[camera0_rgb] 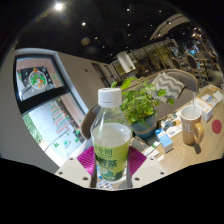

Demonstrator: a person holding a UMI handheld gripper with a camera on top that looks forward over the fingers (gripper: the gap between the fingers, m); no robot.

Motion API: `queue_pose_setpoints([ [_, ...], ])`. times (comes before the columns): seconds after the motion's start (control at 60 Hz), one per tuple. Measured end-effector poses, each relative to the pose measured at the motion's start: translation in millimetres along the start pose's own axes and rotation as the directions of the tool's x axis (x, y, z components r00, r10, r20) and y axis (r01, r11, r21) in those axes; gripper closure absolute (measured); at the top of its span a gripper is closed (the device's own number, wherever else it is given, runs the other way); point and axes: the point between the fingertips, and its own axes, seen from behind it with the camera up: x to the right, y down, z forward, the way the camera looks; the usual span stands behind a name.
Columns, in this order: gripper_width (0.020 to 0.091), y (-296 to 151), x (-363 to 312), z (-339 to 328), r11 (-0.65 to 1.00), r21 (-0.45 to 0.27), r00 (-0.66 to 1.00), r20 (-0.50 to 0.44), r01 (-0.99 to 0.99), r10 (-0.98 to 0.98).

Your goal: Pour water

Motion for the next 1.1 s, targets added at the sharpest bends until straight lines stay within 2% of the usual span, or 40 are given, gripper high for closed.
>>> queue_pose_setpoints([
  [0.133,0.0706,-48,-10,5,0.945,0.016,0.935,0.151,-0.328,0.322],
  [0.317,0.0709,-99,11,14,0.678,-0.041,0.641,0.286,-0.734,0.712],
  [0.583,0.0707,-117,67,37,0.22,-0.174,0.154,0.328,-0.96,0.932],
  [0.65,0.0709,-118,82,37,0.143,-0.181,0.077,0.33,-0.973,0.941],
  [0.917,0.071,-112,105,50,0.083,-0.198,0.018,0.307,-0.977,0.951],
  [1.017,0.0708,-108,104,48,0.134,-0.183,0.079,0.28,-0.974,0.957],
  [1.1,0.0709,-109,99,41,0.253,-0.153,0.207,0.261,-0.955,0.943],
])
